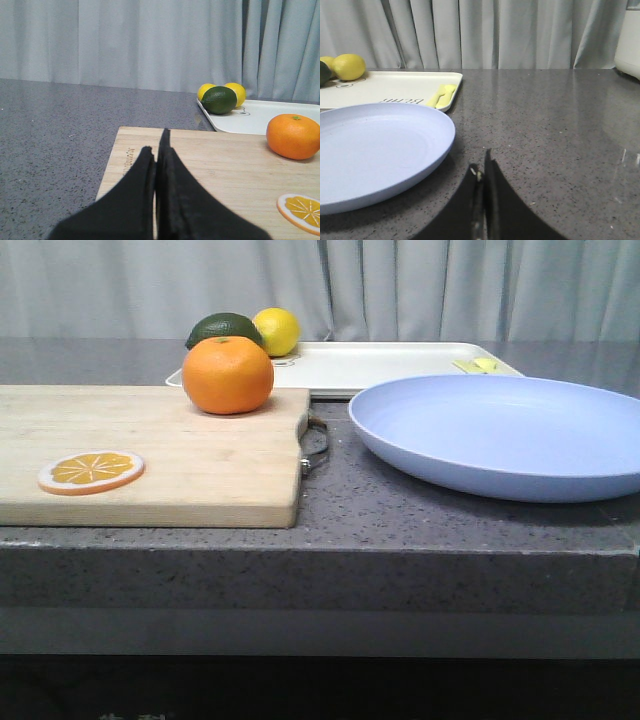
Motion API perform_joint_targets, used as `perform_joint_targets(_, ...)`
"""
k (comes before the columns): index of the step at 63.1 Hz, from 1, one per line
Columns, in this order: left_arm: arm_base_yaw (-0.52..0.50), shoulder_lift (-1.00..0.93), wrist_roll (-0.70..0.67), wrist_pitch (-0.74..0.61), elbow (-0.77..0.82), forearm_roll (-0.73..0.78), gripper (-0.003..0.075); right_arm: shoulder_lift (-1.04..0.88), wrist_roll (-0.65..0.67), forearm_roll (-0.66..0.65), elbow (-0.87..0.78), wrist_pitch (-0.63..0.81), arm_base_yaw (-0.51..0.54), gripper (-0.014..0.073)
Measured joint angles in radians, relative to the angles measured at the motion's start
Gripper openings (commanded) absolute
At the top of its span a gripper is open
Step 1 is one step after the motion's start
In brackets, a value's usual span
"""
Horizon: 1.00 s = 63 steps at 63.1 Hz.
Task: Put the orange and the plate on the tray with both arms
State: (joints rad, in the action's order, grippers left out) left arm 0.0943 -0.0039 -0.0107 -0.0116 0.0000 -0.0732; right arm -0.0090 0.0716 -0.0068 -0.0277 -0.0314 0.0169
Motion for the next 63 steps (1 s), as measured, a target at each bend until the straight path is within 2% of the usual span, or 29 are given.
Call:
perform_joint_targets(38, 0.0, 0.0, 0.0, 0.0, 0.0, 0.0, -0.0018, 0.0, 0.0, 0.0, 0.0, 0.0, 0.0, -0.006)
perform_joint_targets(51, 0.0, 0.0, 0.0, -0.062, -0.001, 0.0, -0.0018, 0.0, 0.0, 0.0, 0.0, 0.0, 0.0, -0.006)
perform_joint_targets(63, 0.0, 0.0, 0.0, 0.005, -0.079, 0.0, -0.0018, 0.0, 0.0, 0.0, 0.056, -0.055, 0.0, -0.006)
